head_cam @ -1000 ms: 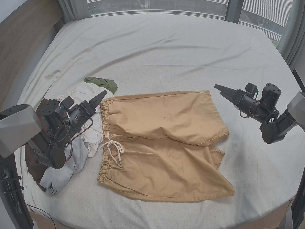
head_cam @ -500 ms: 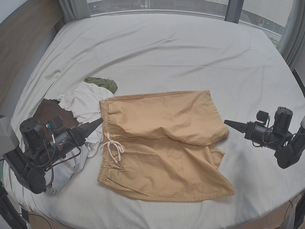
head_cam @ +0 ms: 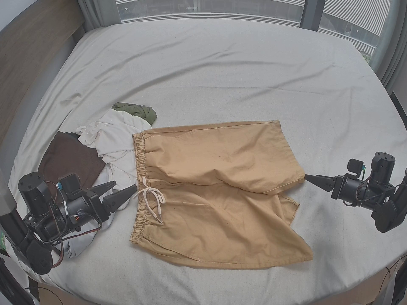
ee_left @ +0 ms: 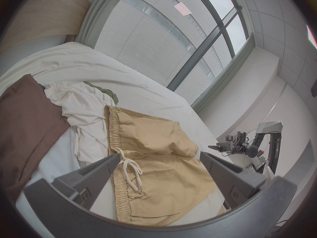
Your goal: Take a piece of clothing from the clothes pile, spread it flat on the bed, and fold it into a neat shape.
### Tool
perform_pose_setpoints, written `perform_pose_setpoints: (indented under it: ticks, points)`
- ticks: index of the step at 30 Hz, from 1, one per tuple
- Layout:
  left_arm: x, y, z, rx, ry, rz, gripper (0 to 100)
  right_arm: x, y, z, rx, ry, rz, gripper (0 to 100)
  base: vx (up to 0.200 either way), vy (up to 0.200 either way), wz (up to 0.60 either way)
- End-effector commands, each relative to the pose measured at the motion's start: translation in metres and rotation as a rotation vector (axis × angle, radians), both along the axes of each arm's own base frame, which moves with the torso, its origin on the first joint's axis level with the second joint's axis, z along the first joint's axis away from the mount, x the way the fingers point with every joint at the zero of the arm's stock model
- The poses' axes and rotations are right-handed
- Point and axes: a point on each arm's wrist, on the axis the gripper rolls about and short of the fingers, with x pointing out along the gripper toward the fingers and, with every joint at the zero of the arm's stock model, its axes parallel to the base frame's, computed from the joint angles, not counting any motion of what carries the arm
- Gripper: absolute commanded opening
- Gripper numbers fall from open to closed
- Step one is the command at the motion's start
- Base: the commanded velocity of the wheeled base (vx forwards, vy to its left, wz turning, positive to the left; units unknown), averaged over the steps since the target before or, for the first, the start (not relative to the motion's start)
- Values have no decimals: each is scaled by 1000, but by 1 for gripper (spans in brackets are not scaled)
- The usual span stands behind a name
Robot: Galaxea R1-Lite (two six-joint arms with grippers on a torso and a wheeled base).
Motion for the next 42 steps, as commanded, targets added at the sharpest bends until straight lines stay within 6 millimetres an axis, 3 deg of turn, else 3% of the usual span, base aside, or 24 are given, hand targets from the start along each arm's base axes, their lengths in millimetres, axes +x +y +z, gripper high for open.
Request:
perform_pose_setpoints:
  ticks: [1, 18, 42]
  points:
    - [-1, -1, -3, 5, 13, -9, 100, 1, 0, -19, -4, 70, 3, 100, 0, 0, 0]
    - [-2, -3, -4, 6, 20, -18, 100, 6, 2, -67, -13, 220, 18, 100, 0, 0, 0]
    - [-2, -5, -5, 7, 21, -24, 100, 11, 15, -79, -19, 205, 55, 100, 0, 0, 0]
